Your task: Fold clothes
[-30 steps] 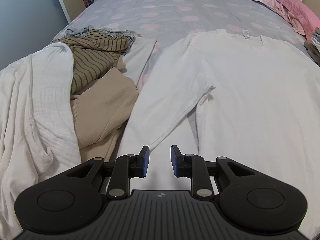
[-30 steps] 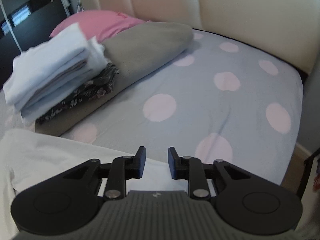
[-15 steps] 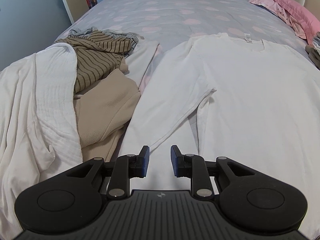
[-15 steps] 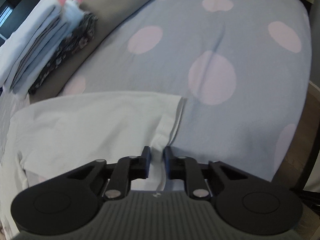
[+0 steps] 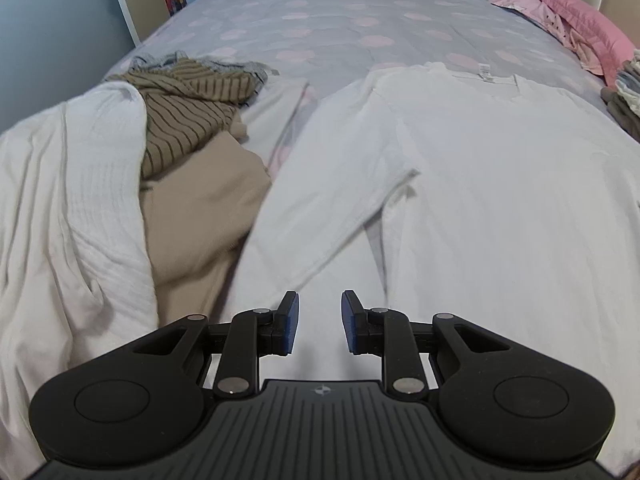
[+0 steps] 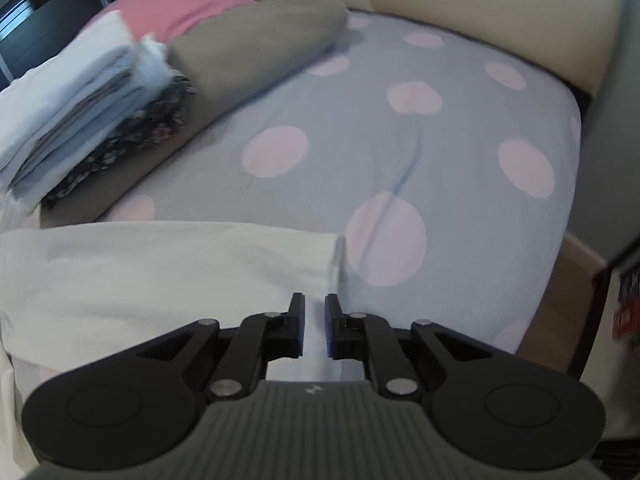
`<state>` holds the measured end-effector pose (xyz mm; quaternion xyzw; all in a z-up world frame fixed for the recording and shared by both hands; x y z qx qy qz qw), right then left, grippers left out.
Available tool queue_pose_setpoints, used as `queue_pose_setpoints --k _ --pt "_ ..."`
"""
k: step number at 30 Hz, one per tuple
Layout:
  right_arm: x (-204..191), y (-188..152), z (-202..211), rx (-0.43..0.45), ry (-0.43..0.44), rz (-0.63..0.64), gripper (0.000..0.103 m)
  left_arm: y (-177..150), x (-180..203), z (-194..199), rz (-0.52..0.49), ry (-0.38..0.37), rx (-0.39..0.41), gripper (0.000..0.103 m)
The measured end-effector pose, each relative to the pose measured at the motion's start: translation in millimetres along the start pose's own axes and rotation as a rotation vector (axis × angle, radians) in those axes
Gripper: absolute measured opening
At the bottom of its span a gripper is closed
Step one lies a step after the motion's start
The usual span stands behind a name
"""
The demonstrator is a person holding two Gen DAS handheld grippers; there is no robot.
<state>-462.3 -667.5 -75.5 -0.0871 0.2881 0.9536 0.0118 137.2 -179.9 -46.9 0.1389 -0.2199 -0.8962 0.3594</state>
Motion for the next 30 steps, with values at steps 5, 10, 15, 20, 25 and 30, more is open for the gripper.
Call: queue_pose_setpoints --k 5,10,15,20,25,30 --pt "-35.5 -10.7 18.3 0.036 0.104 0.133 0.015 -5.3 10.3 4.4 -0.028 -0.027 0.0 0.021" --pt "-87.4 -35.7 39.1 0.048 0.272 0.408 0.03 -7.0 18.0 9.2 -0.035 -0.048 0.012 0.021" --pt "-142.4 -81.3 56.9 -0.031 0.461 0.737 0.039 -9.6 17.7 10.7 -0.033 -0.039 0.015 0.022" --pt "-177.4 -126.2 70.6 -0.118 0.601 0.974 0.039 -10.7 13.8 11.7 -0.024 -0.033 0.013 0.022" --pt "-194.4 -155.3 68.3 -0.189 0.645 1.116 0.039 -9.9 13.6 11.6 -0.028 -0.035 0.016 0.022" --pt "-194.3 -176.8 54.3 -0.242 0.607 1.199 0.039 -9.7 16.9 11.6 -0.039 -0.036 0.019 0.022"
Point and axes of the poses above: each gripper's, at about its wrist camera, not at the fingertips, and z roughly against the way its jaws point, x to its right, y to its top, the point moved 1 cm from there along -z, roughly the way its jaws point, and after that the axes turned 3 degrees about -z, right-handed, at the moved point
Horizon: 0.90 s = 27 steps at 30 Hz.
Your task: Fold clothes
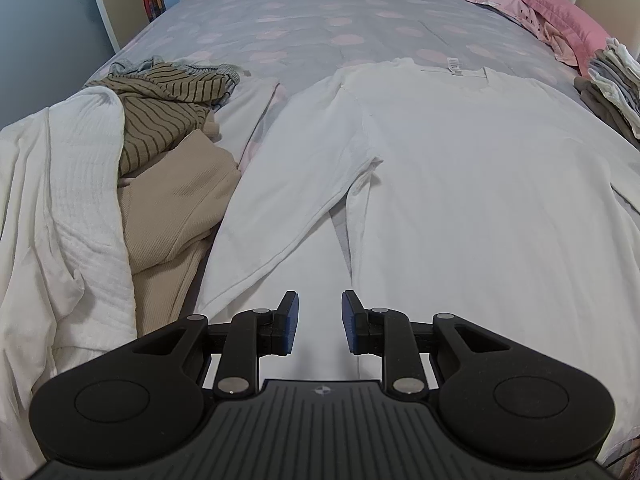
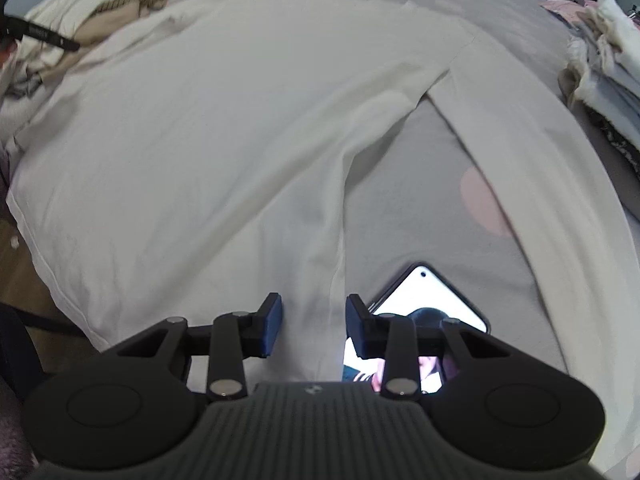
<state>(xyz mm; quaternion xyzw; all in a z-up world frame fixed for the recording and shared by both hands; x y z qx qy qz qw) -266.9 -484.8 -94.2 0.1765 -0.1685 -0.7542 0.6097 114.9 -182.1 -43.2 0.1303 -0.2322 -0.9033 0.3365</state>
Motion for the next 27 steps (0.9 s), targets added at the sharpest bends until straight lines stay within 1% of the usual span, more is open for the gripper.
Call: queue_pose_setpoints --k 4,5,6,7,8,9,10,16,20,23,25,26,27 --pt "0.8 -3.9 -5.7 -0.01 -0.003 -0.001 0.036 0.4 2.9 -0.9 -0.007 0.0 -0.002 0.022" --pt "0.1 -4.2 -6.3 -0.02 -0.001 0.002 0.034 0.4 3.4 -0.9 -0.009 0.001 -0.002 0.022" --pt "-0.6 -4.6 -6.9 -0.03 0.0 0.005 0.027 0.4 4.0 -0.8 -0.011 0.002 -0.001 0.022" --pt "-3.0 -5.3 -7.2 -0.036 0.001 0.019 0.022 0.3 4.3 -0.5 -0.013 0.002 0.0 0.022" --pt "-5.4 -6.1 -7.5 -0.042 0.002 0.034 0.014 0.2 4.5 -0.1 -0.015 0.001 0.002 0.022" --pt "-7.1 -6.2 -6.7 -0.044 0.004 0.038 0.008 0.2 4.6 0.5 -0.016 0.001 0.004 0.022" --pt "-8.0 -5.7 -4.8 -0.042 0.012 0.035 0.005 0.1 4.7 1.0 -0.016 0.001 0.005 0.022" --pt "-10.0 -10.4 26.5 -0.026 0.046 -0.01 0.004 -0.4 3.6 2.8 -0.013 -0.003 0.009 0.022" --pt "-1.1 -19.4 41.6 -0.013 0.045 -0.077 0.004 -0.1 4.4 2.4 -0.019 -0.008 0.01 0.022" --pt "-0.4 -23.1 32.0 -0.045 0.026 -0.083 0.004 0.0 5.7 3.0 -0.026 -0.012 0.011 0.022" --pt "-5.5 -24.7 21.4 -0.09 0.026 -0.073 0.004 -0.5 5.7 5.2 -0.029 -0.017 0.016 0.022" --pt "-6.7 -26.3 20.3 -0.103 0.022 -0.063 0.005 -0.9 5.3 6.2 -0.029 -0.019 0.019 0.022" --pt "-7.8 -28.0 19.4 -0.116 0.017 -0.054 0.009 -1.4 4.8 6.8 -0.028 -0.019 0.02 0.022"
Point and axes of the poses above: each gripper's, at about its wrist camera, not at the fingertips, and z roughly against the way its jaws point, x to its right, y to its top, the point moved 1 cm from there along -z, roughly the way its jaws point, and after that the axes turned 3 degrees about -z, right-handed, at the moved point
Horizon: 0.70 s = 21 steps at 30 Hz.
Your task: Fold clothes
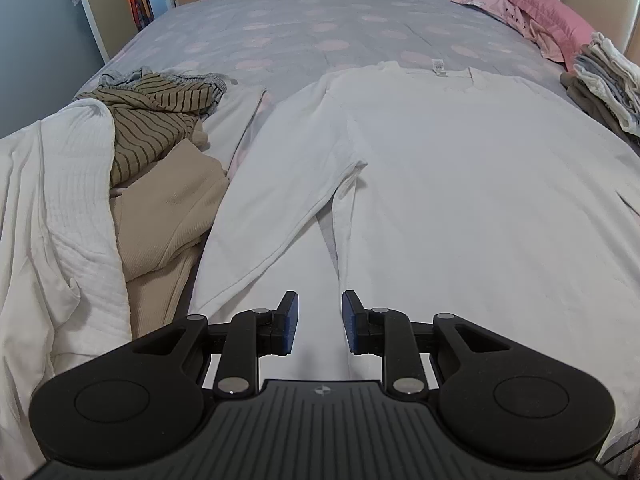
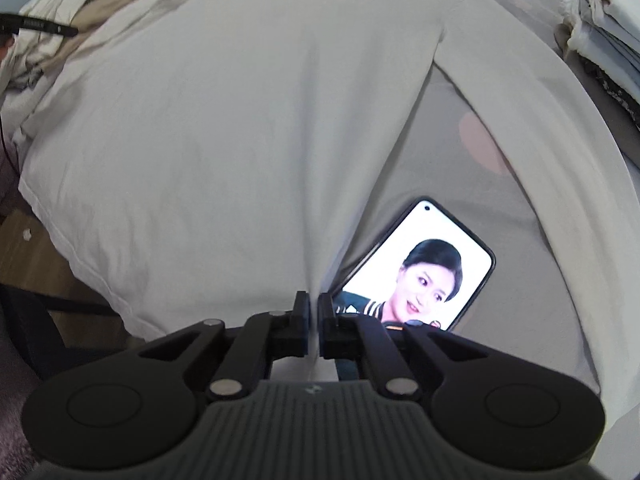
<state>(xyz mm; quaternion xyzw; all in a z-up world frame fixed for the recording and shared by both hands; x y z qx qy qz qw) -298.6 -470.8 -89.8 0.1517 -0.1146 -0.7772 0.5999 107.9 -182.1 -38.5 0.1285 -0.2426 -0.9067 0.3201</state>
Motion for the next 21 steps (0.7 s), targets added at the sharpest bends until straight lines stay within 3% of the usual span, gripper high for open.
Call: queue_pose_setpoints --k 4,8,12,15,21 --pt "0.3 -5.3 4.3 -0.018 -0.022 0.01 0.011 -4.3 -1.5 0.2 -0.002 0.001 -0.012 0.022" --pt "-5.0 -1.6 15.8 0.028 -0.072 0.038 0.035 -16.2 0.1 1.9 -0.027 -0.032 -0.046 0.023" --pt "-17.9 10.7 26.6 0.08 -0.085 0.073 0.035 -34.4 4.1 5.4 -0.033 -0.092 -0.084 0.035" --pt "-37.5 26.3 27.8 0.116 -0.091 0.127 0.035 -51.5 10.5 7.1 -0.058 -0.128 -0.122 0.036" --pt "-79.9 57.3 19.1 0.199 -0.11 0.199 0.041 -87.7 8.7 7.7 -0.078 -0.092 -0.171 0.037"
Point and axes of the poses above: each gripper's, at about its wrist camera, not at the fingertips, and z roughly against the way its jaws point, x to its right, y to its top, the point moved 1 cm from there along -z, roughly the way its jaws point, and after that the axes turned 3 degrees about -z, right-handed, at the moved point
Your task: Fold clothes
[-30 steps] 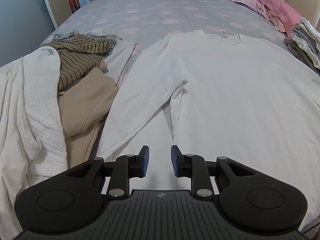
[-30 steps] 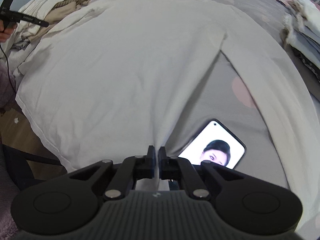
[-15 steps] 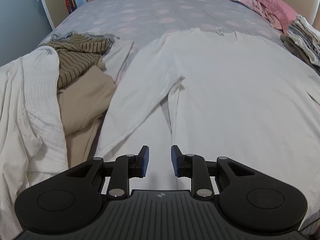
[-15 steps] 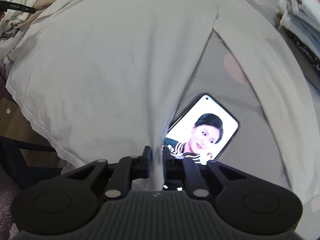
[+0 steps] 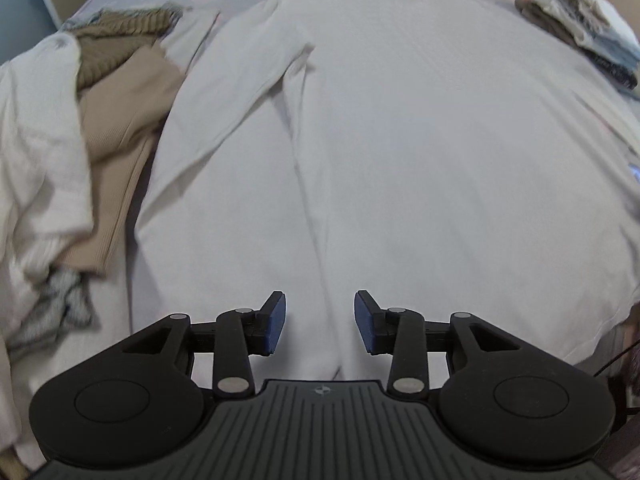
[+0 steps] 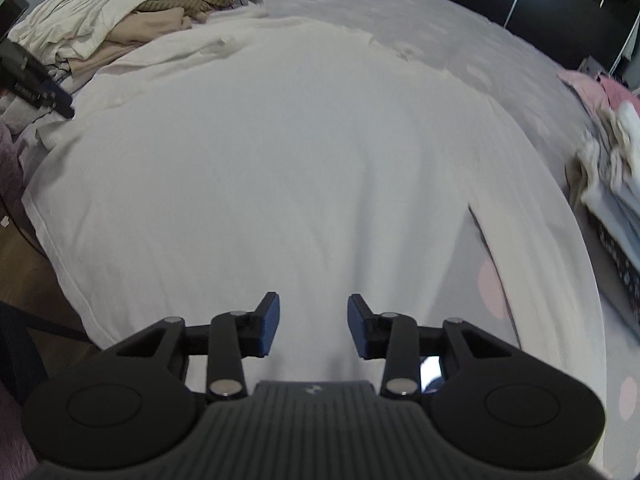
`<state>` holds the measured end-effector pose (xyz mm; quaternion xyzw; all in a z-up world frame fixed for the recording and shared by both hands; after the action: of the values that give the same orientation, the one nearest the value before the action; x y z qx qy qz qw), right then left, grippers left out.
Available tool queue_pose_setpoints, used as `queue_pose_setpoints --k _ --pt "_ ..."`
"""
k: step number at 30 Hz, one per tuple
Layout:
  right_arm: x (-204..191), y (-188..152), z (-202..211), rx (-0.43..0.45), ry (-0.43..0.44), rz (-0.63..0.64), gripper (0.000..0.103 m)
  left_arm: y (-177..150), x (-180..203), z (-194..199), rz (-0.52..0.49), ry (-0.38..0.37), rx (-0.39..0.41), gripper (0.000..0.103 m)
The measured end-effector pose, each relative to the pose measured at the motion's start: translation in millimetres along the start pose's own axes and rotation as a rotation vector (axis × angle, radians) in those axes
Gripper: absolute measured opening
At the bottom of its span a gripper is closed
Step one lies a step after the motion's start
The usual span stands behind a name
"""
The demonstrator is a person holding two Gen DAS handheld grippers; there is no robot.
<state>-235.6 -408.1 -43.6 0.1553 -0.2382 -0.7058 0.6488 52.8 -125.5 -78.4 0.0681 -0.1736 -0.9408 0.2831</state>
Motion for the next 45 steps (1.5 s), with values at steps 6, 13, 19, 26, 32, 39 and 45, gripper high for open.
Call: queue_pose_setpoints --k 6,13,19,26,32,39,45 --pt "-37.1 24.2 -23.3 0.028 -0.017 0.047 0.042 -26.6 -26.2 5.7 0.111 0.079 0.022 0.04" --pt "-66.2 46.7 -40.7 0.037 -0.001 0.083 0.042 -43.6 -67.3 -18.3 0.306 0.09 -0.063 0.04" --pt "-80.2 59.8 -46.7 0.05 0.01 0.119 0.042 -43.2 -62.2 -33.2 0.273 0.086 -0.09 0.036" --pt "-88.5 68.8 -51.7 0.063 0.016 0.139 0.042 -35.5 -53.1 -19.4 0.237 0.093 -0.012 0.003" --pt "-88.3 69.3 -52.9 0.056 0.017 0.146 0.042 -7.9 -67.1 43.7 0.18 0.185 0.157 0.003" --pt "-83.9 68.9 -52.3 0.053 0.0 0.135 0.042 65.0 -82.2 112.5 0.067 0.455 0.293 0.003" --pt "-80.1 68.4 -47.9 0.069 -0.003 0.122 0.042 128.3 -75.2 144.3 -0.157 0.715 0.305 0.003"
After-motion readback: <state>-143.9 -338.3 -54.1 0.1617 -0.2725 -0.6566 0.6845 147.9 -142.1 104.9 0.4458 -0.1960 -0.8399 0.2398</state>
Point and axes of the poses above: each gripper's, at about its wrist camera, not at the fingertips, and z roughly against the way its jaws point, x to its right, y to its top, the point moved 1 cm from there along -z, roughly the way its jaws point, and after that the axes turned 3 degrees about -z, right-handed, at the moved point
